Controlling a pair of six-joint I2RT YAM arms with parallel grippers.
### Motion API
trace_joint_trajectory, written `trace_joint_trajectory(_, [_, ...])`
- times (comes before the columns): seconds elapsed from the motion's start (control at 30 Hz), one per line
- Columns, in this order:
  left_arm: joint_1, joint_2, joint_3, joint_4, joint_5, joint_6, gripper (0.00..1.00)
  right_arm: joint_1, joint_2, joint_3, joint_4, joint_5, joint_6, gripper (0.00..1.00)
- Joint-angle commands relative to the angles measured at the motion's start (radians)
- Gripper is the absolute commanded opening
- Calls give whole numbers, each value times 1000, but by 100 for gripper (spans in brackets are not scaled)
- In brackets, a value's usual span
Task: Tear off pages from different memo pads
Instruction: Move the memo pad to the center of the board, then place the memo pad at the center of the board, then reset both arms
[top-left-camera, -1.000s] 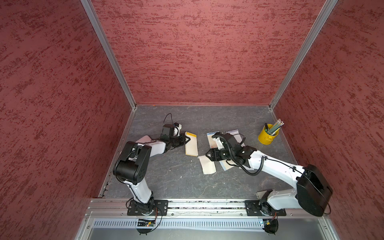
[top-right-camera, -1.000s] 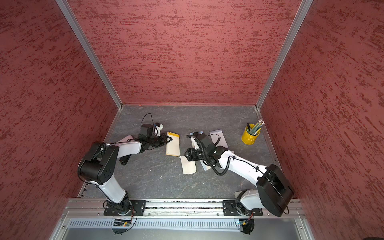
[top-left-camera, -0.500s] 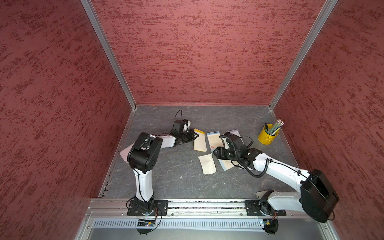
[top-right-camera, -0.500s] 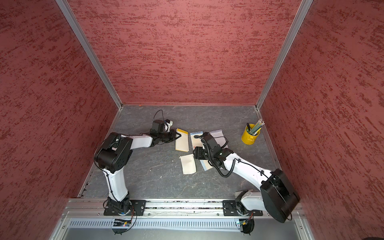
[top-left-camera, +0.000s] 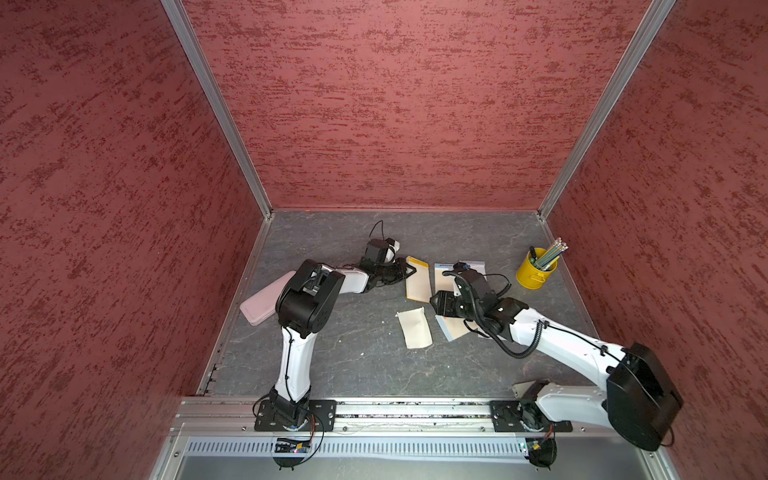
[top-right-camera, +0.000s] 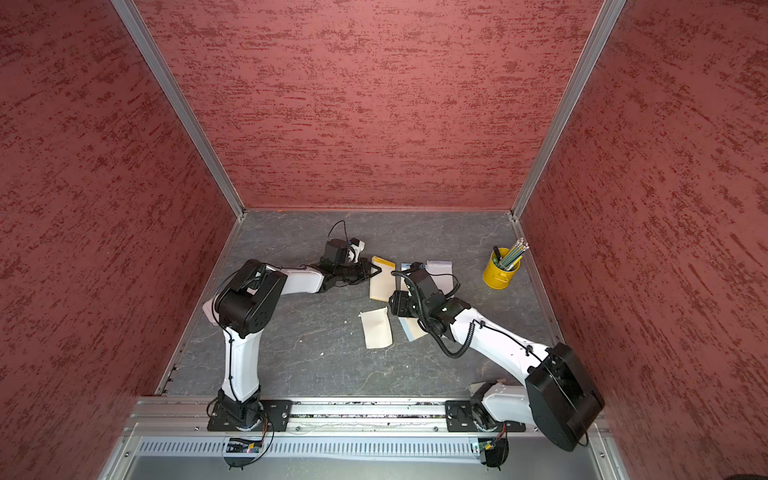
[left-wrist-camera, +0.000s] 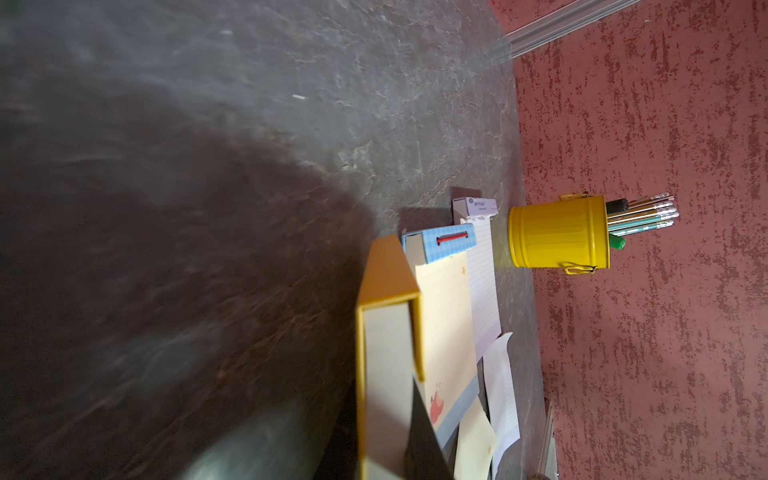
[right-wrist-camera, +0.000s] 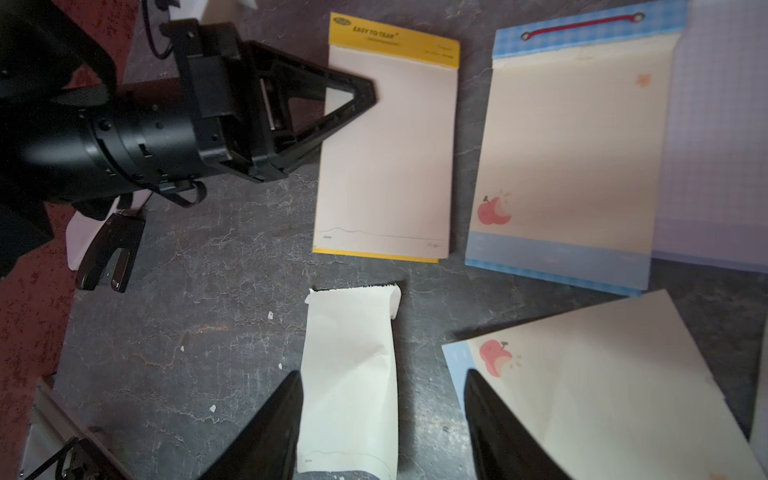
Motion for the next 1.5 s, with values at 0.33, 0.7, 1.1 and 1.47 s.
trace_joint_trajectory(0.33, [71, -86, -33, -254, -46, 201, 41, -18, 35, 12, 44, 40, -13, 62])
trace_joint_trajectory(0.7, [18, -507, -173, -458, -475, 420, 91, -144, -73, 34, 57, 194, -113, 64])
trace_joint_trajectory(1.1, [24, -1034, -641, -85, -1074, 636, 99, -279, -182, -412, 1194, 811, -698, 93])
trace_joint_trajectory(1.47, [360, -1061, -843, 210, -851, 663, 100, -424, 57, -484, 1393, 749, -722, 94])
